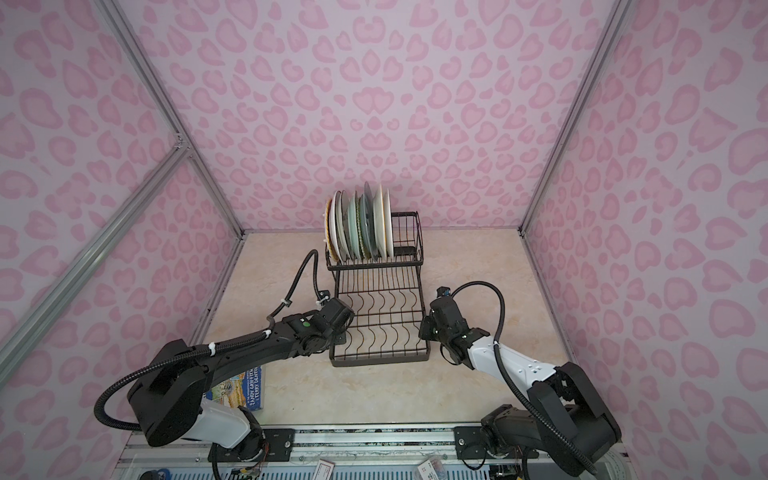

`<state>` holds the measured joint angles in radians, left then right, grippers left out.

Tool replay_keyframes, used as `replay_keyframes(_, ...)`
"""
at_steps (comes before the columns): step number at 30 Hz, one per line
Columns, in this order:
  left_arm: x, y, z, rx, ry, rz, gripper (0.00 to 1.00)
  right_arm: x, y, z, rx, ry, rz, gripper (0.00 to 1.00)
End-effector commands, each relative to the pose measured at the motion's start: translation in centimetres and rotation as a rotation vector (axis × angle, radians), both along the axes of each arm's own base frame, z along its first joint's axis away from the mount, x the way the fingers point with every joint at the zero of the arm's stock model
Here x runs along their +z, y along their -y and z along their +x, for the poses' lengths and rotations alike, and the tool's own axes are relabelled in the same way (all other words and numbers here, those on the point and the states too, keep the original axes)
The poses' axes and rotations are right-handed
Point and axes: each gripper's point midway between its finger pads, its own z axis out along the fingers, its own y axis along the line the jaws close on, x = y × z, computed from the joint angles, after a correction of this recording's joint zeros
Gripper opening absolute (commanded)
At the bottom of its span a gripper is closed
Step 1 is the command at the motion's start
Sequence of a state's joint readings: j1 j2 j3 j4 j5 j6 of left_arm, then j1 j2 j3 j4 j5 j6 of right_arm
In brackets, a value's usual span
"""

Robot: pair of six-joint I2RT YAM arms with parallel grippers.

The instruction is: Load the plates into the dish rack

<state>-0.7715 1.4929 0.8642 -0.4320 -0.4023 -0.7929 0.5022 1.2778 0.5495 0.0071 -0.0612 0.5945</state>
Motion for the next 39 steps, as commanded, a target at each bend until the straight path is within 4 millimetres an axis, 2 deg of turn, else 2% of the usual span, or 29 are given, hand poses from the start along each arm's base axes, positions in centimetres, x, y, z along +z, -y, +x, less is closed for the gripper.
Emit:
replay_keyframes(1,0.7,-0.3,1.5,0.062,0.071,-0.002,0.03,1.2,-0.3,0.5,-0.031,0.043,0.056,0.00)
replay_keyframes(9,1.3,-0.1,1.5,0.052,0.079,-0.010,0.04,1.6,0.0,0.6,-0.043,0.056,0.054,0.01)
replay_keyframes(11,1.8,-0.3,1.6,0.054,0.087,-0.004,0.08,1.6,0.0,0.6,-0.044,0.055,0.057,0.15)
replay_keyframes(13,2.2,-0.4,1.6,0.051,0.090,0.002,0.13,1.8,0.0,0.6,-0.049,0.058,0.063,0.20)
replay_keyframes(17,3.0,-0.3,1.5,0.032,0.094,0.000,0.32,2.3,0.0,0.6,-0.056,0.074,0.080,0.26)
replay_keyframes(20,3.9,-0.3,1.4,0.023,0.104,-0.014,0.55,3.5,0.1,0.7,-0.055,0.098,0.078,0.30)
replay_keyframes(21,4.3,-0.2,1.4,0.017,0.110,-0.020,0.66,4.0,0.1,0.7,-0.054,0.108,0.079,0.32)
replay_keyframes(22,4.9,-0.2,1.4,0.013,0.119,-0.027,0.86,4.5,0.3,0.7,-0.058,0.119,0.079,0.33)
replay_keyframes(23,5.6,-0.4,1.3,0.012,0.131,-0.034,0.98,5.2,0.4,0.7,-0.062,0.136,0.079,0.35)
replay_keyframes(26,8.0,-0.9,1.1,0.011,0.183,-0.056,0.97,7.3,1.0,0.7,-0.074,0.201,0.092,0.41)
replay_keyframes(31,12.9,-1.9,0.1,-0.008,0.282,-0.125,0.97,10.9,1.9,0.0,-0.069,0.272,0.086,0.57)
replay_keyframes(32,14.1,-2.1,-0.2,-0.017,0.308,-0.145,0.97,11.5,2.3,-0.2,-0.071,0.281,0.076,0.64)
replay_keyframes(33,15.0,-2.5,-0.6,-0.024,0.331,-0.156,0.97,12.2,2.7,-0.5,-0.070,0.293,0.071,0.91)
replay_keyframes(34,15.8,-2.9,-0.9,-0.027,0.354,-0.164,0.97,12.9,3.2,-0.7,-0.073,0.308,0.067,0.99)
replay_keyframes(39,19.1,-6.5,-2.4,0.008,0.506,-0.164,0.97,15.7,7.1,-1.3,-0.144,0.380,0.018,0.99)
